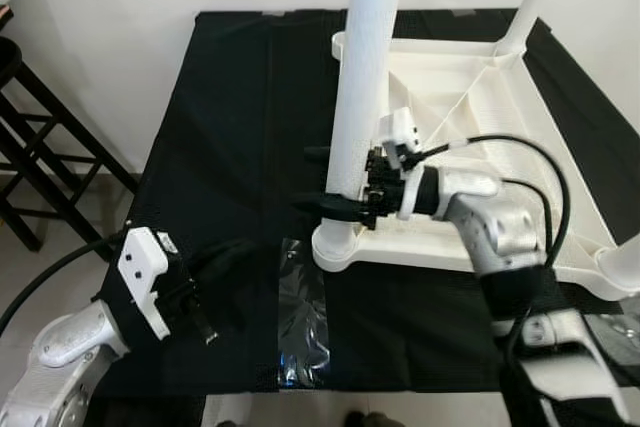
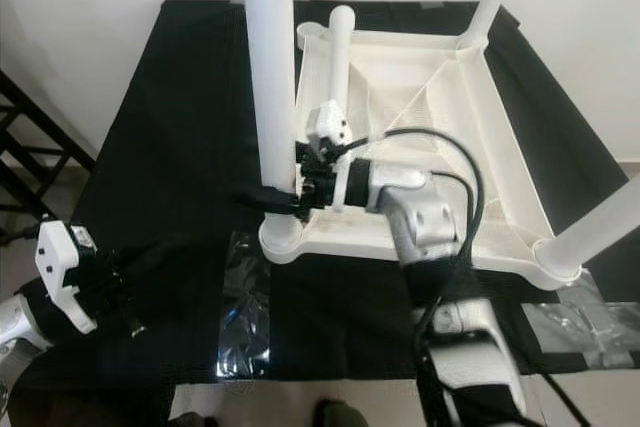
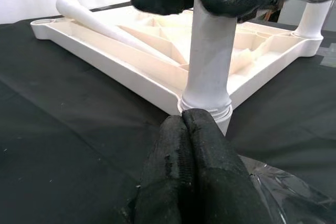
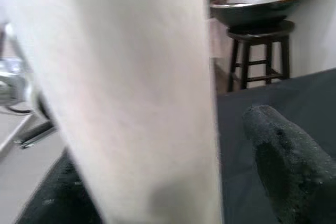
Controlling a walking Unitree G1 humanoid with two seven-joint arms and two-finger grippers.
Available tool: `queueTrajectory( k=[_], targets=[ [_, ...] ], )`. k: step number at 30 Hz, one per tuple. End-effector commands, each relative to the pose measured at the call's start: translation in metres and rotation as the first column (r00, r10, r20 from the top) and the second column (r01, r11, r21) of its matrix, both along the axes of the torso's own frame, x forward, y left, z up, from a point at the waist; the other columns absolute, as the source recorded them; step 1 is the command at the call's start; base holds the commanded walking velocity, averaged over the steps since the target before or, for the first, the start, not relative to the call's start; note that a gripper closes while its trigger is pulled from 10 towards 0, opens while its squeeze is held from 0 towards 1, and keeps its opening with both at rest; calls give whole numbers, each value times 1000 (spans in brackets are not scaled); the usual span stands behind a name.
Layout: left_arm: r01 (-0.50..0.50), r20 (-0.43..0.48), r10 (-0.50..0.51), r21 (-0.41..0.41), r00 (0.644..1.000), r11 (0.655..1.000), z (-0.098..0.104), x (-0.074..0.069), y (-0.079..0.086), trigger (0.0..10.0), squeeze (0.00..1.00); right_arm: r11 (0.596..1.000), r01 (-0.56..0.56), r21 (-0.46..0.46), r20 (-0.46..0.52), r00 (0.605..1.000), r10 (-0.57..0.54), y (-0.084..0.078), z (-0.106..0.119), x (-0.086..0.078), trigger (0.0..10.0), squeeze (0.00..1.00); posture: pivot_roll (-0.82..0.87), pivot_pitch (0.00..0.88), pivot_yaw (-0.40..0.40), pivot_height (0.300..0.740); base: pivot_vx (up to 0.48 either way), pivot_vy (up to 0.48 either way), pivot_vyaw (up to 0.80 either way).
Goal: Building children table
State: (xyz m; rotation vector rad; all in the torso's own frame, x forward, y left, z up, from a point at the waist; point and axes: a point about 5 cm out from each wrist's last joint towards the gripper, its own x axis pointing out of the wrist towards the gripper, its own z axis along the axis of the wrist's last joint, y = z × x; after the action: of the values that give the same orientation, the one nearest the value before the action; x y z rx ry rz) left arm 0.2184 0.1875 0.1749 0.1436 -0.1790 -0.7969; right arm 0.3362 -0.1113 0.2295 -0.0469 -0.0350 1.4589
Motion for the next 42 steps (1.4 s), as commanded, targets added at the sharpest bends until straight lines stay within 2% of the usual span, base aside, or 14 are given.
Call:
queueTrajectory(
  k=[1, 2, 12, 16, 20, 21, 23, 30, 31, 32, 33, 36, 37, 42],
  targets=[
    [3, -20, -3, 4, 1000, 1000, -5, -2, -1, 10000, 0, 999, -44, -2, -17, 999, 44, 1, -2, 1, 4980, 0, 99, 147, -43, 740, 0, 0, 0],
    [3, -20, -3, 3, 1000, 1000, -5, -2, -1, 10000, 0, 998, -58, -4, -33, 998, 57, 0, -2, 4, 0, 0, 98, 148, -45, 740, 0, 0, 0],
    [4, -18, -4, -4, 1000, 1000, -4, -2, -3, 10000, 0, 998, -60, -1, -43, 997, 60, -11, -11, 2, 0, 0, 89, 153, -46, 740, 0, 0, 0],
    [6, -16, -6, -6, 1000, 1000, -3, -3, -2, 10000, 0, 995, 95, -16, -23, 995, -95, -20, -28, -10, 0, 0, 74, 167, -50, 740, 0, 0, 0],
    [3, -14, -3, -5, 1000, 1000, -1, -3, 2, 10000, 0, 846, 530, -53, -63, 844, -533, -4, -62, -27, 0, 0, 60, 177, -49, 740, 0, 0, 0],
    [3, -14, -3, -5, 1000, 1000, 0, -3, 3, 10000, 0, 699, 711, -77, -111, 690, -715, 1, -75, -33, 0, 0, 48, 184, -39, 740, 0, 0, 0],
    [3, -15, -3, -5, 1000, 1000, 0, -3, 3, 10000, 0, 638, 765, -88, -108, 630, -769, 10, -81, -44, 0, 0, 47, 186, -33, 740, 0, 0, 0],
    [7, -19, -7, -2, 1000, 1000, -2, -2, 2, 10000, 0, 684, 724, -89, -86, 679, -729, 27, -84, -53, 0, 0, 56, 170, -40, 740, 0, 0, 0],
    [3, -17, -3, -4, 1000, 1000, -2, -2, 2, 10000, 0, 693, 715, -97, -77, 688, -721, 27, -83, -51, 4824, 0, 56, 166, -48, 740, 0, 0, 0],
    [3, -17, -3, -4, 1000, 1000, -2, -2, 2, 10000, 0, 693, 715, -97, -77, 688, -721, 27, -83, -51, 4824, 0, 56, 166, -48, 740, 0, 0, 0],
    [1, -16, -1, -5, 1000, 1000, -2, -2, 2, 10000, 0, 689, 717, -104, -73, 685, -724, 26, -82, -50, 10000, 0, 56, 164, -49, 740, 0, 0, 0],
    [-1, -15, 1, -6, 1000, 1000, -2, -2, 2, 10000, 0, 703, 703, -106, -74, 699, -711, 25, -80, -48, 10000, 0, 57, 162, -50, 740, 0, 0, 0],
    [0, -15, 0, -7, 1000, 1000, -2, -2, 1, 10000, 0, 732, 674, -99, -77, 729, -681, 23, -75, -46, 10000, 1000, 56, 157, -46, 740, 0, 0, 0],
    [6, -18, -6, -10, 1000, 1000, -3, -1, 0, 10000, 0, 865, 501, -28, -40, 864, -502, 20, -51, -40, 10000, 1000, 55, 152, -44, 740, 0, 0, 0]
  ],
)
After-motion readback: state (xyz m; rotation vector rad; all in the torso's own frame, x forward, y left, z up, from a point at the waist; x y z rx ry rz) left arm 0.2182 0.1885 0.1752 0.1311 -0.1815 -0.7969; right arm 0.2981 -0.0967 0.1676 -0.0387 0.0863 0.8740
